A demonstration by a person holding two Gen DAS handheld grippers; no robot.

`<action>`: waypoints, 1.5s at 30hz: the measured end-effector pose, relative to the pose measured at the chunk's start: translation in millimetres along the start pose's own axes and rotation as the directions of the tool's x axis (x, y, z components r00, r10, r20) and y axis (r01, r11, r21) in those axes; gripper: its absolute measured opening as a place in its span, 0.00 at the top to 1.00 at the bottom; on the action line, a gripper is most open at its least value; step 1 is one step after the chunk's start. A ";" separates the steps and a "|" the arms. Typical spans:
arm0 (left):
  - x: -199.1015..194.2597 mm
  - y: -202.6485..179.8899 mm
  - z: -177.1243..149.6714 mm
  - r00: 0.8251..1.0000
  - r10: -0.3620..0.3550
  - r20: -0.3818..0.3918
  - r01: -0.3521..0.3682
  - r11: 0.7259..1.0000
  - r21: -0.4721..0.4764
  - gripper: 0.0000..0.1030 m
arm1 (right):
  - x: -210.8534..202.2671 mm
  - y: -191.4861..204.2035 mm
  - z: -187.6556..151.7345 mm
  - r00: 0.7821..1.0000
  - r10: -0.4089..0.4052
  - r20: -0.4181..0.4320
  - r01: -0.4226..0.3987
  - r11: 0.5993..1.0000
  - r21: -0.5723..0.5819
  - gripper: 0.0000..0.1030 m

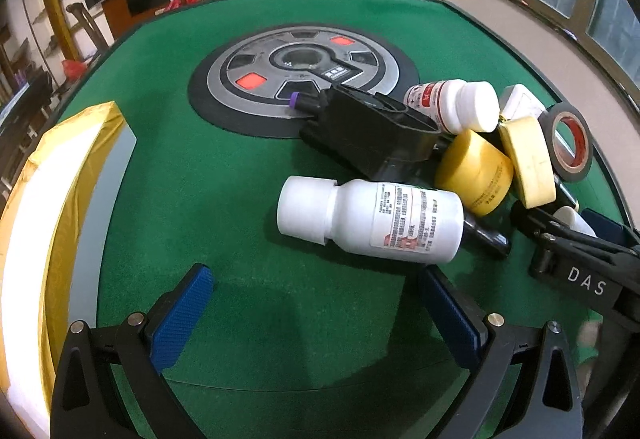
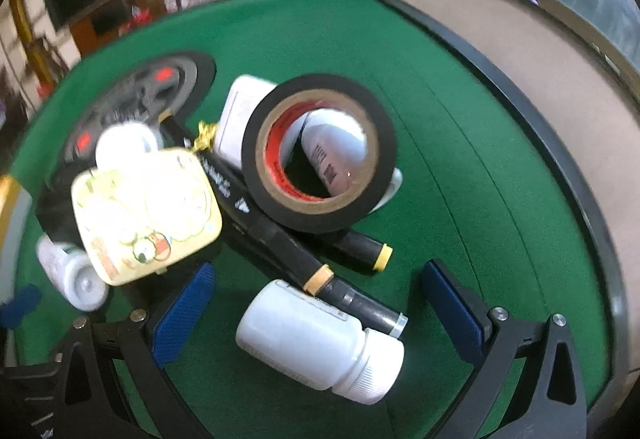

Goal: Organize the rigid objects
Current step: 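Grasp the white round container with the left tool while the right tool grasps a white bottle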

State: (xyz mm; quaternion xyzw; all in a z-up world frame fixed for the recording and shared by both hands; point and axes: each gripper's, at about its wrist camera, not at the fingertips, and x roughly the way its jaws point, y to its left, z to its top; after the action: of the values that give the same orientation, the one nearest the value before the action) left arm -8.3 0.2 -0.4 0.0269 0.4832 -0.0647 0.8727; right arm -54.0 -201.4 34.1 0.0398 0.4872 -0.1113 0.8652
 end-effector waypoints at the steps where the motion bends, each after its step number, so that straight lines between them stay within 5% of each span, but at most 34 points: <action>1: -0.7 0.3 -1.0 1.000 0.001 0.006 -0.001 1.000 -0.002 0.00 | -0.3 0.3 -0.6 1.000 0.003 0.003 -0.003 1.000 0.004 0.00; 9: -7.4 -1.7 -6.0 1.000 0.007 0.017 -0.007 1.000 -0.008 0.00 | 1.4 5.6 7.7 1.000 -0.011 -0.007 0.011 1.000 -0.009 0.00; 12: -7.9 -0.8 -5.9 1.000 0.002 0.012 -0.002 1.000 0.000 0.00 | -9.7 3.5 6.5 0.995 -0.097 0.005 0.097 0.995 -0.012 0.00; 16: -11.8 -0.1 -9.8 1.000 -0.005 -0.003 0.005 1.000 0.015 0.01 | -46.6 -8.7 6.8 0.988 -0.103 0.112 0.100 0.995 0.027 0.00; 19: -37.7 2.5 -15.1 0.998 -0.048 0.044 0.047 0.998 0.033 0.09 | -89.9 -22.1 3.3 0.960 -0.087 0.266 0.073 0.995 0.064 0.00; 22: -92.9 13.9 -15.8 0.972 -0.102 0.213 0.091 0.994 0.062 0.09 | -116.8 -30.4 -5.0 0.916 -0.059 0.396 0.040 0.998 0.055 0.00; 25: -150.7 41.4 -23.2 0.901 -0.187 0.391 0.168 0.982 0.083 0.00 | -93.4 -29.0 -2.2 0.954 -0.042 0.296 0.044 0.999 0.000 0.00; 26: -157.1 48.8 -24.1 0.895 -0.203 0.396 0.185 0.979 0.085 0.00 | -87.8 -31.0 -2.7 0.957 -0.026 0.288 0.025 1.000 0.009 0.00; 27: -156.7 51.8 -22.0 0.902 -0.203 0.381 0.186 0.979 0.079 0.00 | -80.4 -34.7 -3.0 0.960 0.003 0.281 -0.011 1.000 0.027 0.00; 28: -151.0 55.5 -20.6 0.936 -0.169 0.310 0.160 0.986 0.053 0.00 | -75.3 -37.4 -3.3 0.961 0.018 0.276 -0.031 0.999 0.041 0.00; 30: -138.5 56.9 -17.3 0.965 -0.124 0.231 0.122 0.992 0.021 0.00 | -63.0 -41.5 -1.2 0.963 0.049 0.265 -0.070 0.995 0.070 0.00; 35: -103.9 47.8 -10.7 0.978 -0.140 0.157 0.148 0.988 -0.039 0.00 | -51.5 -54.5 -4.9 0.958 0.092 0.271 -0.130 0.984 0.124 0.00; 40: -67.9 22.0 -2.7 0.994 -0.096 0.051 0.098 0.993 -0.059 0.00 | -46.6 -69.0 -10.3 0.954 0.125 0.271 -0.174 0.971 0.165 0.00; 45: -37.9 27.3 9.6 0.985 -0.170 0.003 0.165 0.953 -0.255 0.01 | -42.9 -69.2 -8.9 0.956 0.142 0.258 -0.187 0.970 0.159 0.00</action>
State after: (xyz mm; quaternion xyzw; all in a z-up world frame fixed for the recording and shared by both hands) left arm -16.3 29.4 36.3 -0.1257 0.4961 -0.0756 0.8558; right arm -98.9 -260.5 68.8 0.1448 0.3598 -0.0866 0.9176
